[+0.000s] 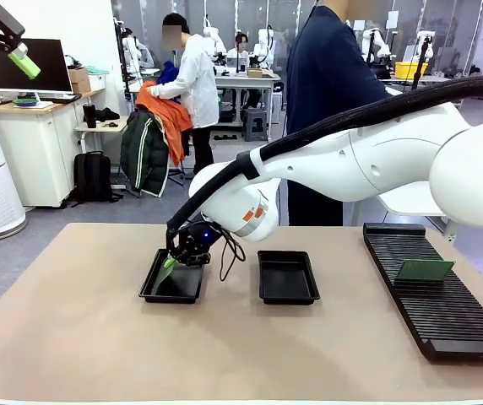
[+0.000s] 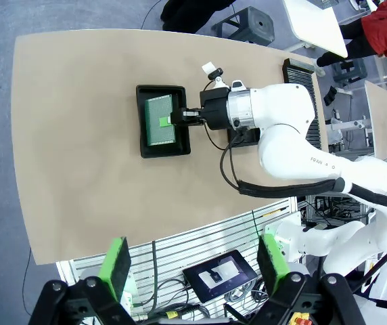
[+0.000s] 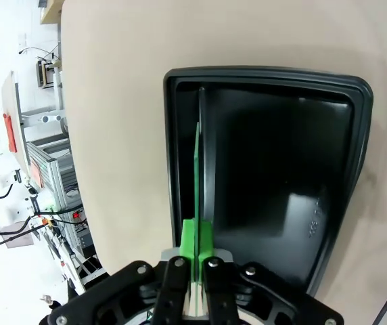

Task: Inspect and transfer BCBs to ESD trays.
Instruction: Pick up the Blank PCB from the PCB Rack and place it in the left ESD tray.

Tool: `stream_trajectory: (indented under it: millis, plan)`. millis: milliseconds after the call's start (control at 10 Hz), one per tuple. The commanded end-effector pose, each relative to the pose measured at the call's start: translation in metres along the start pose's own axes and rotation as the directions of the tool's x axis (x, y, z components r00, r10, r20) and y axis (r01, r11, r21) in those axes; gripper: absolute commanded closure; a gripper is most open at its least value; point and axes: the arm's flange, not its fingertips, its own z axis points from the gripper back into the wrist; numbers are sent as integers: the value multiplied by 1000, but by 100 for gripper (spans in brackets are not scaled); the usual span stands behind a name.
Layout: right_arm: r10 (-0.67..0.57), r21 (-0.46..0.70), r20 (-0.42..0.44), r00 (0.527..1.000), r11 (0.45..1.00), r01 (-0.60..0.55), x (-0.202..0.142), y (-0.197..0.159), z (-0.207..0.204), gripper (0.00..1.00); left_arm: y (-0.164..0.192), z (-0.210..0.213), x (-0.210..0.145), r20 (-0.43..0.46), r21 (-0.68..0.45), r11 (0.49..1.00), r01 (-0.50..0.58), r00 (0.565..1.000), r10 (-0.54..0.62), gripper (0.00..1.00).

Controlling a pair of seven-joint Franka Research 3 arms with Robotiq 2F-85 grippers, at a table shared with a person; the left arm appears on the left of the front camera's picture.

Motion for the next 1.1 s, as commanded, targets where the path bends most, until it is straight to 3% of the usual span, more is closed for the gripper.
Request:
stream_trajectory:
  millis: [0, 800, 1000]
  plan:
    - [-31, -43, 30, 999, 999, 33, 7, 8, -7, 97, 1, -1, 0, 9, -9, 1000, -4, 1000, 4, 0]
    - [-16, -43, 17, 1000, 999, 16, 5, -2, -7, 97, 1, -1, 0, 9, -9, 1000, -4, 1000, 4, 0]
    - [-9, -71, 12, 1000, 997, 10, 6, 3, -4, 84, 1, -1, 0, 9, -9, 1000, -4, 1000, 4, 0]
